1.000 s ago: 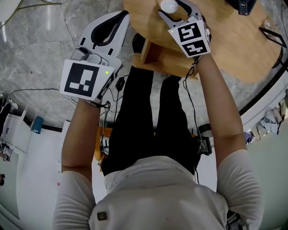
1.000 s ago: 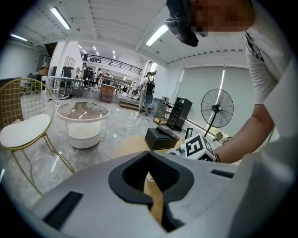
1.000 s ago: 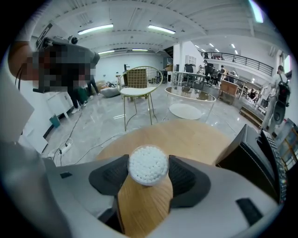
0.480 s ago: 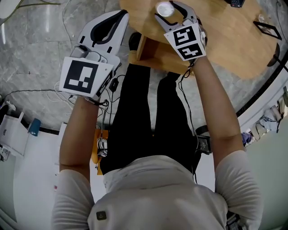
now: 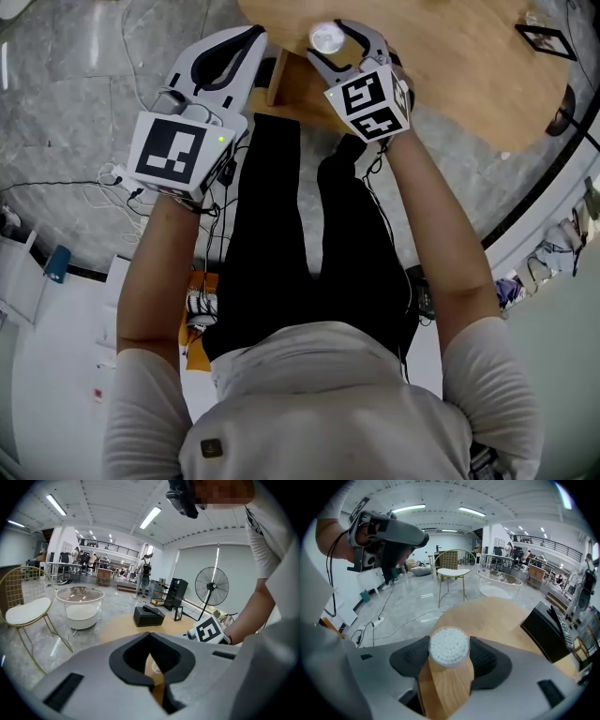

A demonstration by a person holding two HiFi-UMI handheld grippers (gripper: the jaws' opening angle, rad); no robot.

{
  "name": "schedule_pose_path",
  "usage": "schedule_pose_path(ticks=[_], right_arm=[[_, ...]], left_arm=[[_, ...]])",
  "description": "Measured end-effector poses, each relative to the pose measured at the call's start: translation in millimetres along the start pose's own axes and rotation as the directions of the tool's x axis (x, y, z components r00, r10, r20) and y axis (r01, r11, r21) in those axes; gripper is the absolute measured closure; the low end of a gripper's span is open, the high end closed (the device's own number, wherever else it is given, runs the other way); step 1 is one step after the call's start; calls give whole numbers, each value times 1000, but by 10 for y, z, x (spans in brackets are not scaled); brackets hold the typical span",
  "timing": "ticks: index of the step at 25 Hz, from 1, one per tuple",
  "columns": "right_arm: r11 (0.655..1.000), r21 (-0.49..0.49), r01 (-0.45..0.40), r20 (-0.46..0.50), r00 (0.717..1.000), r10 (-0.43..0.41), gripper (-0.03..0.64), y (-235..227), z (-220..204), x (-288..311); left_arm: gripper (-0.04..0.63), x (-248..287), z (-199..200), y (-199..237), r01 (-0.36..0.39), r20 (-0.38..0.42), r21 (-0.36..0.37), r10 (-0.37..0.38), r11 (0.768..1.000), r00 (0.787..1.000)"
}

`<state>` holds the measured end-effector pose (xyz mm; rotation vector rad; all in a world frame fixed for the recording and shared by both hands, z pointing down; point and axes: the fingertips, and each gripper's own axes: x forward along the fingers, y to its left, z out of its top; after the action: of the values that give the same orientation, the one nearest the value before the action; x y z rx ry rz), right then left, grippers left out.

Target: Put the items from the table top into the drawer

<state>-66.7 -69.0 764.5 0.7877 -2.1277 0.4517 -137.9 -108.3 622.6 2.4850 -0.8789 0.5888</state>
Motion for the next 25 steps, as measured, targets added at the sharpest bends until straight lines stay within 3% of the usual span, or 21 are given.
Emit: schedule_pose_path(ticks=[10, 25], right_arm=[[998, -8, -55, -36, 998, 55, 337, 519, -627, -202], [996, 11, -91, -86, 992, 92, 337, 749, -1221, -104]], left_arm=[[586, -19, -311, -399, -29, 15, -36, 30, 999, 999], [586, 103, -591, -604, -35, -8, -57, 35, 998, 999]])
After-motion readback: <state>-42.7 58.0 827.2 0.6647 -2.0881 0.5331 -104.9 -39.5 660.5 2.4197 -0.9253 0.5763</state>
